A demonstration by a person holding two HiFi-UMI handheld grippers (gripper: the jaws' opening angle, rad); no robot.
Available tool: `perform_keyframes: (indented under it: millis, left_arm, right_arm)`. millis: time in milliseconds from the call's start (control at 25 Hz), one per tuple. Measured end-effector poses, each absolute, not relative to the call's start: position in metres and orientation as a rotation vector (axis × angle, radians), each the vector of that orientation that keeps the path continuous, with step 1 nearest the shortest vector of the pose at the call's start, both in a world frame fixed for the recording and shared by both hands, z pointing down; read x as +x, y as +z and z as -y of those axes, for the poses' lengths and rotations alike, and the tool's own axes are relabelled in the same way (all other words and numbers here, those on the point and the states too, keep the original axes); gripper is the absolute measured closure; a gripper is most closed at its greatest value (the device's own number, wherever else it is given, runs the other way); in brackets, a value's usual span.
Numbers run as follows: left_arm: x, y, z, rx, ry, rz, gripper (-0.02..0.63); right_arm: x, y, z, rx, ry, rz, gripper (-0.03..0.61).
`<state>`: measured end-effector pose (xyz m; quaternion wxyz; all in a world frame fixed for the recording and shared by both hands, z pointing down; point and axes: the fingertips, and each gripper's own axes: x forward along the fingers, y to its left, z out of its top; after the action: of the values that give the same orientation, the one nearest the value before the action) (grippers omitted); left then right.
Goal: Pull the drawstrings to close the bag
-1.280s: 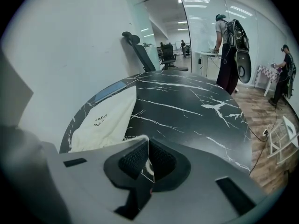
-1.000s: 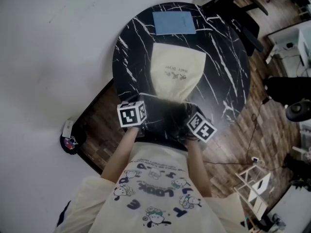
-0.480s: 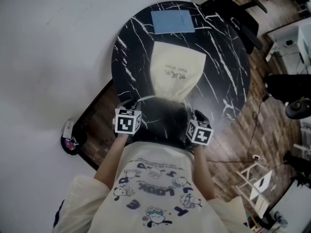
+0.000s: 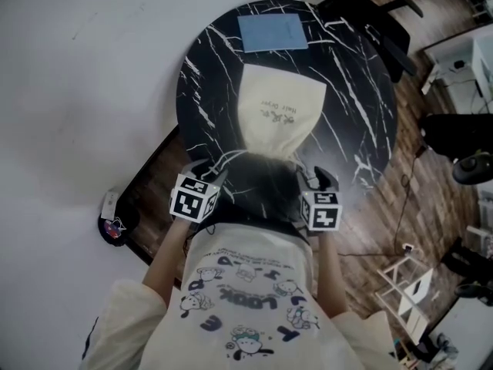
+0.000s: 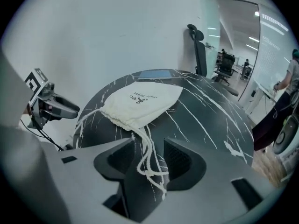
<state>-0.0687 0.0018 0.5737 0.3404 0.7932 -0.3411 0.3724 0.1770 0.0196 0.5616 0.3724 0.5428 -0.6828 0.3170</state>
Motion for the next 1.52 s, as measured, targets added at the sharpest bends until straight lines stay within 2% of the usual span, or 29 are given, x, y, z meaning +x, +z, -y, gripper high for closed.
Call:
perform_keyframes:
  millis: [240,640,840,920,1040,1160,1280,1520]
  left_arm:
    - [-0.048,0.562,0.007,2.159,0.990,0.839,0.382]
    - [-0.009,0.579,0.029,2.299,1.306,0.639,0.376]
    - [0.000,0.595,0.025,2.330,1.446,0.514,0.380]
    - [0.004,0.597,0.024,2.323,1.440,0.497,0.399]
    - [0.002,0.601,0.030,2.302,1.466,0.542,0.462]
    - [0.002,0.604,0.031,2.286,1.487,0.536,0.490]
    - [0.003,0.606,0.032,2.282,1.503,0.527,0.529]
    - [0.005,0.609,0.027,2.269,1.518,0.491,0.560]
  right_arm:
    - [0.155,0.565,-0.007,1.192,0.698,1.775,0.371]
    - [0.141,0.582,0.001,0.925,0.544,1.770,0.373]
    - [0.133,0.586,0.004,0.820,0.471,1.765,0.419]
    - [0.129,0.586,0.004,0.780,0.450,1.761,0.462]
    - [0.123,0.589,0.003,0.722,0.441,1.755,0.463]
    - [0.121,0.594,0.001,0.668,0.428,1.740,0.466]
    - [0.121,0.595,0.002,0.642,0.398,1.727,0.495]
    - [0.123,0.602,-0.004,0.594,0.395,1.704,0.526]
